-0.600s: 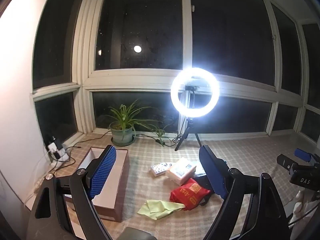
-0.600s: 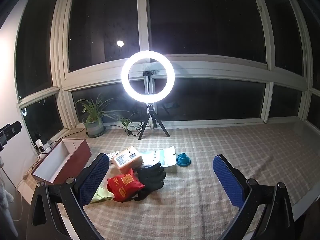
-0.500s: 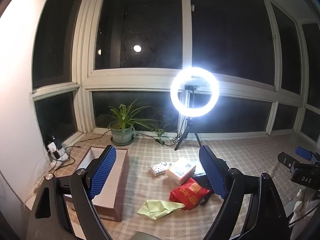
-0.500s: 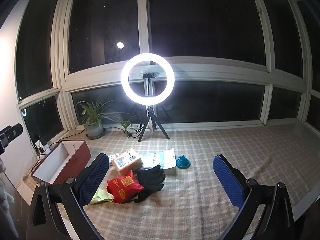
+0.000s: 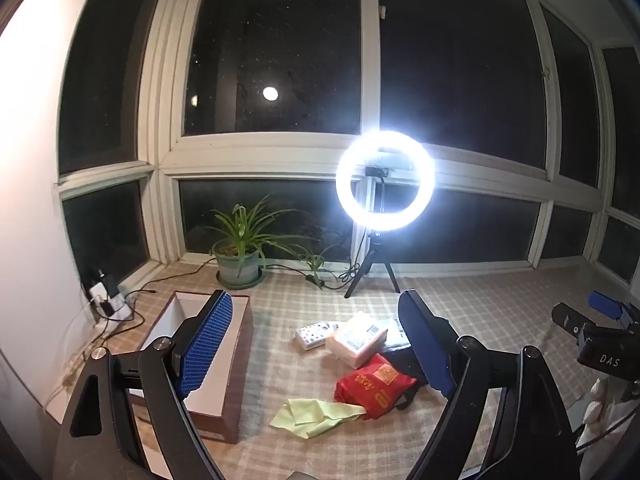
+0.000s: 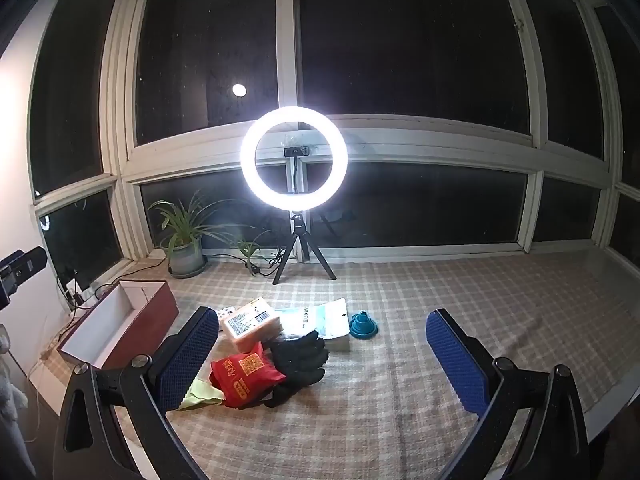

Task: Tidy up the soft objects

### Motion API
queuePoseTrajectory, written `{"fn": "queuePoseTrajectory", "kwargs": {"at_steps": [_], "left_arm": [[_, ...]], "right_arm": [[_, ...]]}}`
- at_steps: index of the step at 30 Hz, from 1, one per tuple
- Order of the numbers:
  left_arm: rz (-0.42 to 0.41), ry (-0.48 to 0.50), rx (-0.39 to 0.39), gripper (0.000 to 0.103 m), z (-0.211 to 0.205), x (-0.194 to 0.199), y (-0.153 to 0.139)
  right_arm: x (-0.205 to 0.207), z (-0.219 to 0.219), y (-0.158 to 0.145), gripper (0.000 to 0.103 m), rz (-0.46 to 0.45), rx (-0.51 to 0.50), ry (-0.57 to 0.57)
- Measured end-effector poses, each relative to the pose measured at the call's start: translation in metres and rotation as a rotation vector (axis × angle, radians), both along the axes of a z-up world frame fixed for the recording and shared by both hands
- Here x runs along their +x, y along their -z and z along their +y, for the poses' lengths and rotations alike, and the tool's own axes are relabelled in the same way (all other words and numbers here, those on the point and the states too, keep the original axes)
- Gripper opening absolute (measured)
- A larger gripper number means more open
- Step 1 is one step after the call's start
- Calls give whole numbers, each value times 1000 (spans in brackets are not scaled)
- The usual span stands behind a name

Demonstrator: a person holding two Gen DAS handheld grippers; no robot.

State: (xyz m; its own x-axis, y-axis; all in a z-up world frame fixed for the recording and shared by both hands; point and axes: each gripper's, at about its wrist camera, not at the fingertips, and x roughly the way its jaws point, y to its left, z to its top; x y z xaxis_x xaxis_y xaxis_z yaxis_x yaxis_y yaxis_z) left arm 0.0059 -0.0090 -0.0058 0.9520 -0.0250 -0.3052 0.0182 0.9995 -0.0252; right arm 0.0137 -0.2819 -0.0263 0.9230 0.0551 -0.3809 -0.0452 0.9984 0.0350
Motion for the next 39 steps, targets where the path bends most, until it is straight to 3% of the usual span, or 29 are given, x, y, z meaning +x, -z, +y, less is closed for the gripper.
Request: {"fn": "queuePoseTrajectory", "kwargs": {"at_steps": [39], "left_arm": [[22, -23, -25, 85, 7, 7, 6]], "right_arm": [[12, 10, 7, 103, 18, -12, -11]]}}
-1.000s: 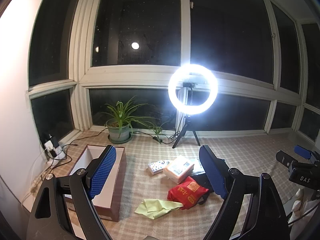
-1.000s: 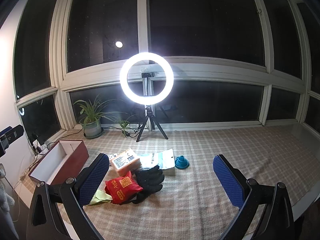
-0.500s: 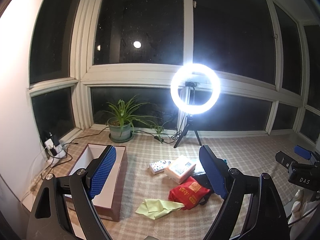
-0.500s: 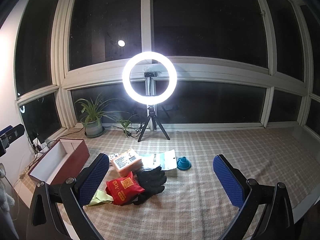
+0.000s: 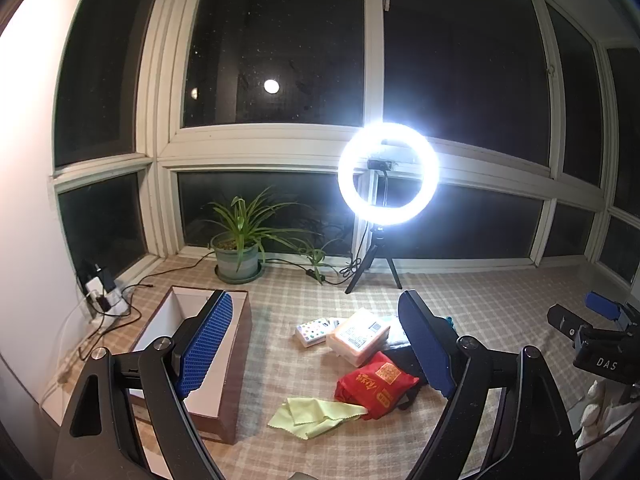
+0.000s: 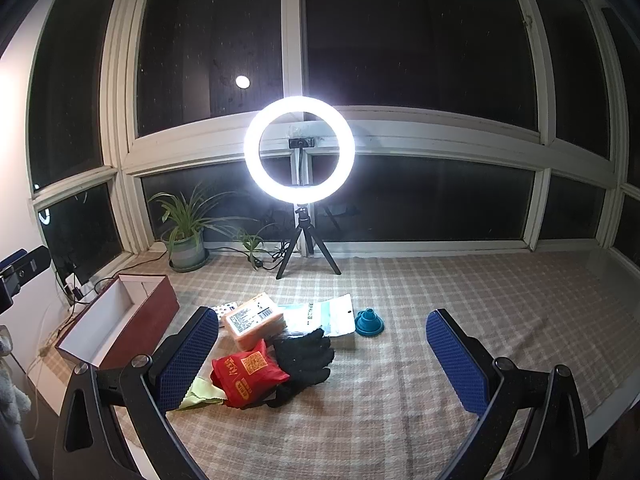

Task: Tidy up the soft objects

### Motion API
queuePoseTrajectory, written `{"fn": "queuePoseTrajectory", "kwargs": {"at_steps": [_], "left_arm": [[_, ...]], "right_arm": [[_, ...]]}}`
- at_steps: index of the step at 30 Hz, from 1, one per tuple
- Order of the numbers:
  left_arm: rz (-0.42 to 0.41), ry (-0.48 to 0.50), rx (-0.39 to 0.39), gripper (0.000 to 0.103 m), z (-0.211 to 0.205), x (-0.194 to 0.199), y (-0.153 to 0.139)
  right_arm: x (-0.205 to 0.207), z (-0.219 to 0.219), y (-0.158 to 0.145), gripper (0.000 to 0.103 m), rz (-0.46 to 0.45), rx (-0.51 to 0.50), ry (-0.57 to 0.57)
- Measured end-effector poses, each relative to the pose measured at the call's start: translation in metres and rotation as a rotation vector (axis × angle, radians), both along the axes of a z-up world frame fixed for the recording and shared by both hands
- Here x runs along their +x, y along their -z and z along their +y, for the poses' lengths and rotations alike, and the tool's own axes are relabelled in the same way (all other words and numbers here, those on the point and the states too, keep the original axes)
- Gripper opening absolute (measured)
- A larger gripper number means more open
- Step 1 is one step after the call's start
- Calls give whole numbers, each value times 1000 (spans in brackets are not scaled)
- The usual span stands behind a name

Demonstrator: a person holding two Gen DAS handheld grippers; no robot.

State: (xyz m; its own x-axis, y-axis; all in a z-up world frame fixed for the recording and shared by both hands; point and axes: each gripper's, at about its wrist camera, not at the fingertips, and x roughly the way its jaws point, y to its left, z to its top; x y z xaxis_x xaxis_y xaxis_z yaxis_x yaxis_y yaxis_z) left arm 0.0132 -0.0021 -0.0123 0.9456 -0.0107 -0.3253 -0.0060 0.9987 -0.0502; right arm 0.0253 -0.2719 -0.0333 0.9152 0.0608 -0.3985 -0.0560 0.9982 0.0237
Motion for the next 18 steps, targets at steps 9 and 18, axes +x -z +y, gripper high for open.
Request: {"fn": "queuePoseTrajectory", "kwargs": {"at_steps": [9, 18], "left_arm": [[7, 4, -3, 85, -2, 4, 1], [14, 5, -3, 85, -2, 6, 3]], "right_arm": [[2, 2, 4, 103, 11, -1, -1], [5, 3, 7, 103, 20, 0, -2]]}}
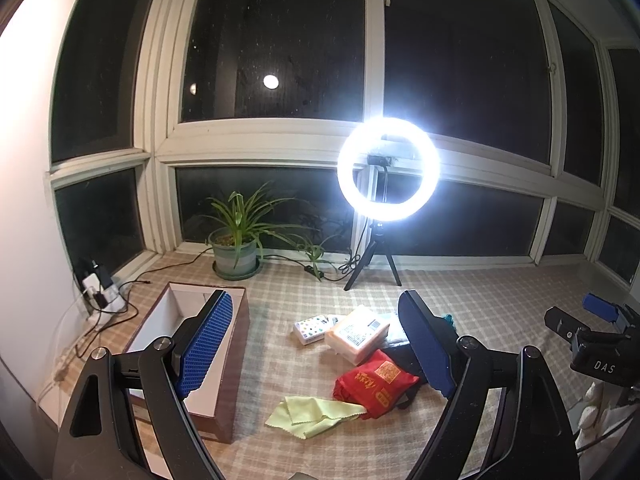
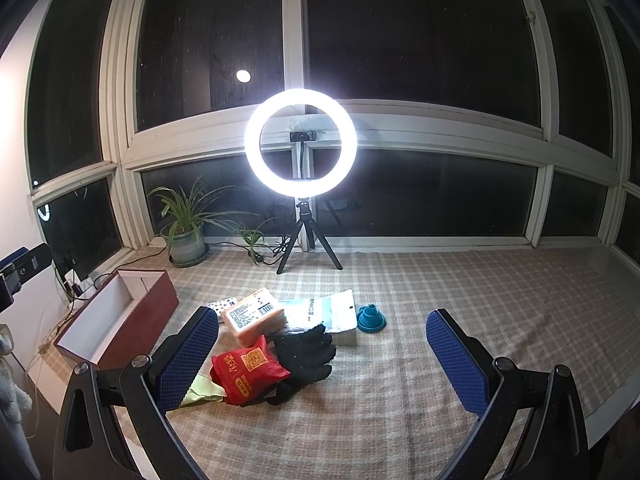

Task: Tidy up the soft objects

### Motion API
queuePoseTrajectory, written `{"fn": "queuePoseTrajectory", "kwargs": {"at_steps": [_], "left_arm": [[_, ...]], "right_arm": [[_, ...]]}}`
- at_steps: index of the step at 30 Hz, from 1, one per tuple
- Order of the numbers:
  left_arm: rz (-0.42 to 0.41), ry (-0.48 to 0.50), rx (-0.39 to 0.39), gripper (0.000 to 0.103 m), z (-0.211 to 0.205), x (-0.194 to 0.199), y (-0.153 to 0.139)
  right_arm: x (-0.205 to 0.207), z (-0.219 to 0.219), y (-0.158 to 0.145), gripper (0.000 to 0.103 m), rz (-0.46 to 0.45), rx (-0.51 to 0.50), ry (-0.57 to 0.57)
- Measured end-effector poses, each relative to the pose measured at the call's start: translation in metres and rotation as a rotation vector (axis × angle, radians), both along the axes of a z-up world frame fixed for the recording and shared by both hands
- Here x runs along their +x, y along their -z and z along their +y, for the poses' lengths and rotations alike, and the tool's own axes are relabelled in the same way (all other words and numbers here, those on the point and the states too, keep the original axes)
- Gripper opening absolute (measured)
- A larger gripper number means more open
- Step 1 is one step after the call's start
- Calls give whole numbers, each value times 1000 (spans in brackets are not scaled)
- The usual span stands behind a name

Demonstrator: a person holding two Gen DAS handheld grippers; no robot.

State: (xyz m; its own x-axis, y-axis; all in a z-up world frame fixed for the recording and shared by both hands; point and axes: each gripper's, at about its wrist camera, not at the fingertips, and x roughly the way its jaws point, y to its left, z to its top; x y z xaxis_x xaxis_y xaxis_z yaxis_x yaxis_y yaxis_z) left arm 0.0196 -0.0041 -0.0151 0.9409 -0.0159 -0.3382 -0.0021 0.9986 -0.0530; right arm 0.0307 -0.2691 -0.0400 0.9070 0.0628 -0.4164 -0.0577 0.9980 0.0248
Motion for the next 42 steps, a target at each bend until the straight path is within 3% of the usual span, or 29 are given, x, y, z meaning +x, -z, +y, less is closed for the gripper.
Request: {"fn": "queuePoseTrajectory", "kwargs": {"at_steps": [25, 33, 42], "left_arm": [[37, 0, -4, 85, 7, 18, 7], [141, -18, -37, 85, 19, 43, 35], [283, -40, -116, 85, 30, 66, 81]], "right_arm": [[18, 5, 9, 103, 36, -3, -20], [41, 6, 24, 103, 85, -5, -79], [91, -9, 66, 103, 269, 105, -174]]}}
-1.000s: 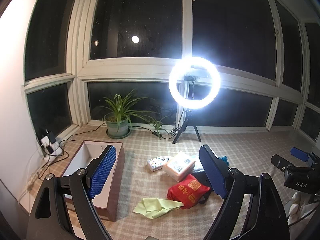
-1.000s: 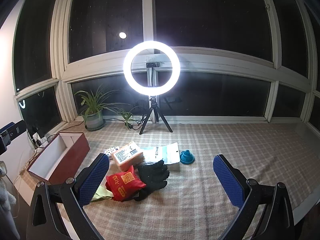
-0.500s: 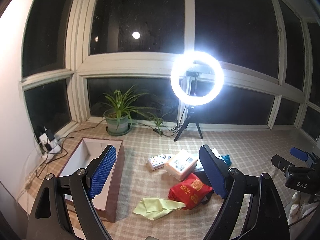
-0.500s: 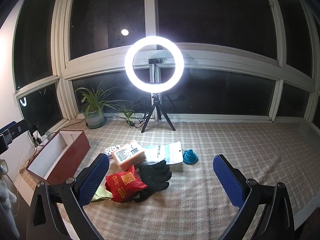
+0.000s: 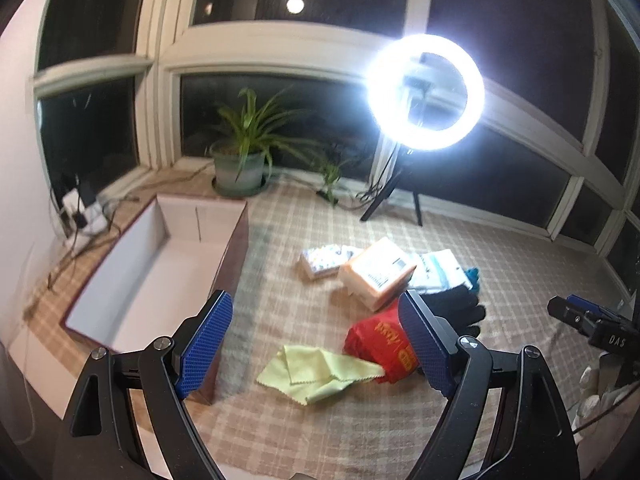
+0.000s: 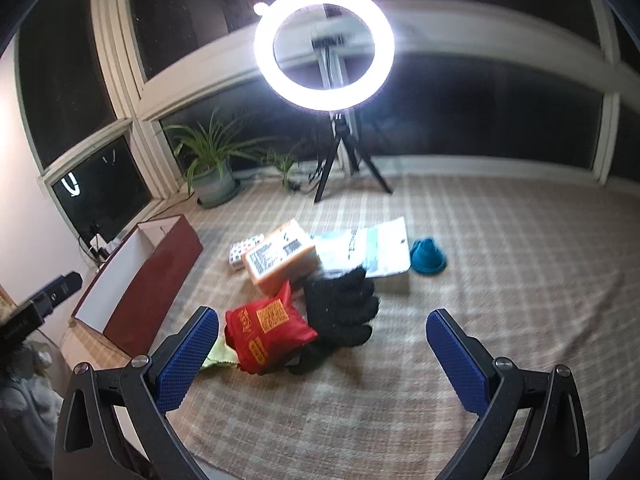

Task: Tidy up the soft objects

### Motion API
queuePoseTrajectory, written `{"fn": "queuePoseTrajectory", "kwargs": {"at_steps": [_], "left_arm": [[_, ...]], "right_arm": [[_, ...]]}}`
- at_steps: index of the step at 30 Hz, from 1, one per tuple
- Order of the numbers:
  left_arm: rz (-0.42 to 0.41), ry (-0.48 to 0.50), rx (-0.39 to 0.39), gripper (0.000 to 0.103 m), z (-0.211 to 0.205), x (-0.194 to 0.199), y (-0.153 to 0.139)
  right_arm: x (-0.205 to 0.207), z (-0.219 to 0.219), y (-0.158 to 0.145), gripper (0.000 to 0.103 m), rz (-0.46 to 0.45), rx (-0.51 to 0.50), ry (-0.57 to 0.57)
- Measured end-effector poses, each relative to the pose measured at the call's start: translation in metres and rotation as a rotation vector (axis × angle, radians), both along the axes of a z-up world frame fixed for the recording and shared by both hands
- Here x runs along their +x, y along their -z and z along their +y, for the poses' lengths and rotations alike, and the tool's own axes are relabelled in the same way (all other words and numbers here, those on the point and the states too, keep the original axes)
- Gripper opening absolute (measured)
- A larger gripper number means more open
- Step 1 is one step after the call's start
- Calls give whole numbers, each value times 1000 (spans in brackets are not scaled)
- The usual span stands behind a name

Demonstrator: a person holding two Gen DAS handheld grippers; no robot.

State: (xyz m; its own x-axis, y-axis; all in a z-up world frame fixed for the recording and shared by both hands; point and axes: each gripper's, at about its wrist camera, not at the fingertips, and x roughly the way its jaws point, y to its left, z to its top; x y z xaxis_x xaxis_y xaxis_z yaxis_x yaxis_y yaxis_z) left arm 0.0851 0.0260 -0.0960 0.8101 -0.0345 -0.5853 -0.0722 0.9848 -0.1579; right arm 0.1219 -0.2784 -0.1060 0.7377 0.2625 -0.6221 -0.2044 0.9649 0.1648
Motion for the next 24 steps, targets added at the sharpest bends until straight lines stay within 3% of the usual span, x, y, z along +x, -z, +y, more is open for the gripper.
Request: {"fn": "queuePoseTrajectory", "kwargs": {"at_steps": [7, 12, 20, 24], "left_arm": [[91, -37, -29, 85, 1, 12, 26], [136, -7, -39, 85, -12, 33, 37], [294, 77, -127, 83, -35, 108, 68], [369, 91, -163, 74, -45, 140, 87]], "right_arm": [[34, -22, 28, 103, 119, 90, -60], [49, -37, 39, 103, 172, 132, -85], [60, -58, 49, 103, 210, 180, -104], [58, -72, 51, 102, 213, 188, -91]]}}
